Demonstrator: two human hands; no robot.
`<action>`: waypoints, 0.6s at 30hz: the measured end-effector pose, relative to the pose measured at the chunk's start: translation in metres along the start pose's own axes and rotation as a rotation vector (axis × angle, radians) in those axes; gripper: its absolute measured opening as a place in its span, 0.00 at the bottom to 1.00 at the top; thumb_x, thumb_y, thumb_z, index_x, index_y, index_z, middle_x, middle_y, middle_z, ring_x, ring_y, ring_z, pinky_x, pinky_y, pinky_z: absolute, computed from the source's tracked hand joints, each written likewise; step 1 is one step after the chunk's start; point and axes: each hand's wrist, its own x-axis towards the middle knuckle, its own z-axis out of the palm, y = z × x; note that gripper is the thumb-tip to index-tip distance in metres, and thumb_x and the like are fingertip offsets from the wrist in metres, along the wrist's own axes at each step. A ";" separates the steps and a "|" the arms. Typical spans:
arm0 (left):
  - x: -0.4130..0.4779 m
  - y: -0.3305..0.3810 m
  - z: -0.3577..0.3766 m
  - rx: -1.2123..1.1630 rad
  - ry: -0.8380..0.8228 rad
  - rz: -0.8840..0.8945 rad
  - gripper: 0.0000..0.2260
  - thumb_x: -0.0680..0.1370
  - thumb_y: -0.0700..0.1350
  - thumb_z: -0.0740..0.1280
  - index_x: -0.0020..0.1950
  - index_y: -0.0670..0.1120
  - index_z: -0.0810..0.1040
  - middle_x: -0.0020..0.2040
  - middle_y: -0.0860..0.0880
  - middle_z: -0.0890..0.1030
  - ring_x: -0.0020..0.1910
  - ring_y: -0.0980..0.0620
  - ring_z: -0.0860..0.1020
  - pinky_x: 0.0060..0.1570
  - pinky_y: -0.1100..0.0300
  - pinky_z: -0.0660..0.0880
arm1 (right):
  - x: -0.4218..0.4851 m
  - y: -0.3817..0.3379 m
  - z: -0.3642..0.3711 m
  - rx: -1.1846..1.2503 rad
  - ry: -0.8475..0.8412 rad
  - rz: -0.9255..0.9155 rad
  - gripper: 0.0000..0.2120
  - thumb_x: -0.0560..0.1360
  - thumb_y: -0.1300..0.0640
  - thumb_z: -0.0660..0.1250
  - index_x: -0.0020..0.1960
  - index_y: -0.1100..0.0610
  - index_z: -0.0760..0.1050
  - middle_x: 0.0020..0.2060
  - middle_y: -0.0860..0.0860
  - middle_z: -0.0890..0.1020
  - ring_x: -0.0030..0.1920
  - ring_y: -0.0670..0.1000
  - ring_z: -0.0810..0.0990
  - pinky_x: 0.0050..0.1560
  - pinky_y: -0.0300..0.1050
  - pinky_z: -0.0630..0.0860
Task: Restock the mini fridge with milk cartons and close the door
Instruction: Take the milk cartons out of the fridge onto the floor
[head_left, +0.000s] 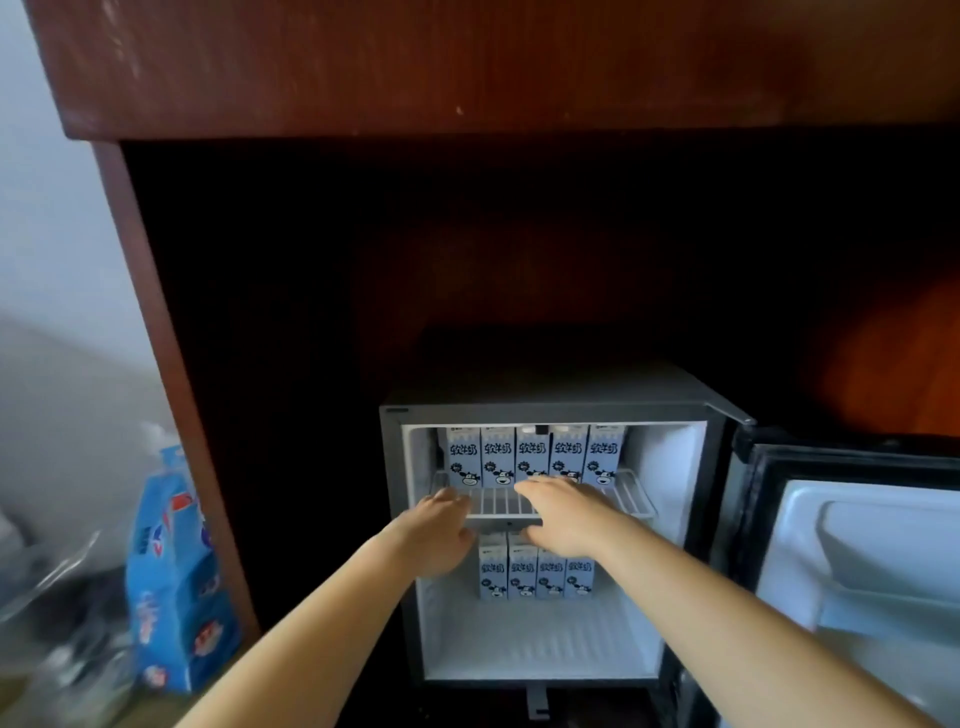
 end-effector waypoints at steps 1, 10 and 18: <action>0.007 -0.001 0.002 -0.007 0.022 0.003 0.14 0.80 0.44 0.56 0.66 0.44 0.67 0.64 0.46 0.69 0.63 0.47 0.70 0.64 0.51 0.70 | 0.007 0.002 0.003 0.011 0.018 0.004 0.16 0.74 0.59 0.65 0.62 0.55 0.70 0.58 0.51 0.76 0.57 0.53 0.75 0.58 0.49 0.74; 0.082 -0.013 0.000 0.156 0.341 -0.041 0.33 0.78 0.48 0.63 0.76 0.43 0.48 0.77 0.44 0.54 0.76 0.45 0.52 0.74 0.53 0.47 | 0.085 0.009 0.015 -0.104 0.224 0.016 0.34 0.76 0.54 0.65 0.76 0.55 0.51 0.74 0.55 0.62 0.72 0.56 0.62 0.74 0.52 0.57; 0.125 -0.022 0.013 0.124 0.357 -0.129 0.32 0.76 0.40 0.66 0.75 0.42 0.53 0.74 0.42 0.61 0.74 0.44 0.59 0.73 0.55 0.55 | 0.121 0.008 0.020 -0.201 0.247 0.043 0.16 0.79 0.56 0.61 0.65 0.59 0.65 0.53 0.55 0.77 0.50 0.55 0.78 0.49 0.47 0.74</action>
